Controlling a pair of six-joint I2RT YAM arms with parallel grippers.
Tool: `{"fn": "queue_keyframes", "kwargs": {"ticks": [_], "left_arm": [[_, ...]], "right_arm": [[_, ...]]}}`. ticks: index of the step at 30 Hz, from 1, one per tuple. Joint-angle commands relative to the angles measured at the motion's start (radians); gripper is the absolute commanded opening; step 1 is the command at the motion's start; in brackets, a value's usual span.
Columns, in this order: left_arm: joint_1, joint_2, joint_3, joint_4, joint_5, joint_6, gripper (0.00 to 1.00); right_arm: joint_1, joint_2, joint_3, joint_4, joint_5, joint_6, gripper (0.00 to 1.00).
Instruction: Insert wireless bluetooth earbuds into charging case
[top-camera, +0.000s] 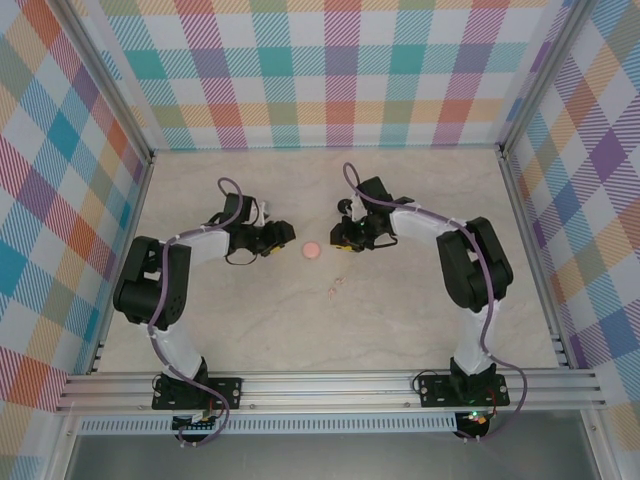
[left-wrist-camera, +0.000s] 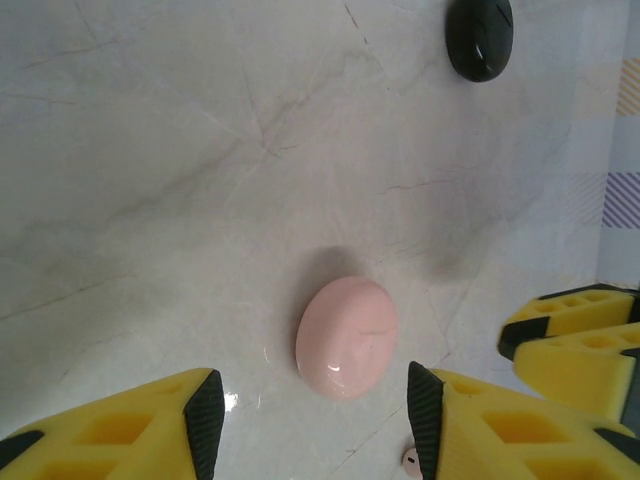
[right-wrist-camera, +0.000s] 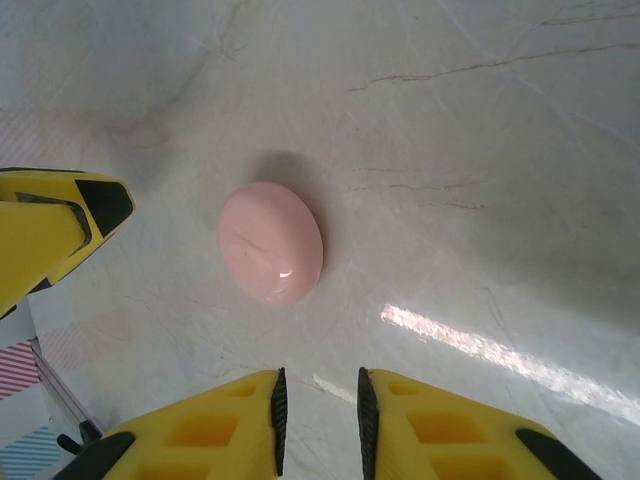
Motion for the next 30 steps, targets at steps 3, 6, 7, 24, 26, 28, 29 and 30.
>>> {"fn": "queue_keyframes", "kwargs": {"ticks": [3, 6, 7, 24, 26, 28, 29, 30], "left_arm": [[0.004, 0.051, 0.0, 0.049, 0.063, -0.019, 0.52], [0.001, 0.06, -0.004, 0.048, 0.073, -0.016, 0.52], [0.0, 0.065, -0.005, 0.048, 0.082, -0.015, 0.51], [-0.054, 0.129, 0.034, 0.011, 0.105, -0.002, 0.48], [-0.057, 0.132, 0.036, 0.011, 0.103, -0.004, 0.47], [-0.06, 0.135, 0.036, 0.012, 0.103, -0.005, 0.47], [-0.062, 0.137, 0.035, 0.013, 0.104, -0.005, 0.47], [-0.064, 0.14, 0.034, 0.014, 0.106, -0.006, 0.47]], "right_arm": [[0.02, 0.066, 0.065, 0.042, -0.074, 0.055, 0.27], [0.025, 0.099, 0.08, 0.061, -0.086, 0.078, 0.27], [0.027, 0.109, 0.085, 0.066, -0.086, 0.084, 0.27], [0.033, 0.184, 0.129, 0.077, -0.112, 0.104, 0.24], [0.033, 0.188, 0.131, 0.076, -0.116, 0.105, 0.24], [0.035, 0.193, 0.133, 0.077, -0.119, 0.104, 0.24], [0.035, 0.195, 0.133, 0.076, -0.12, 0.103, 0.24], [0.037, 0.198, 0.134, 0.078, -0.12, 0.102, 0.24]]}}
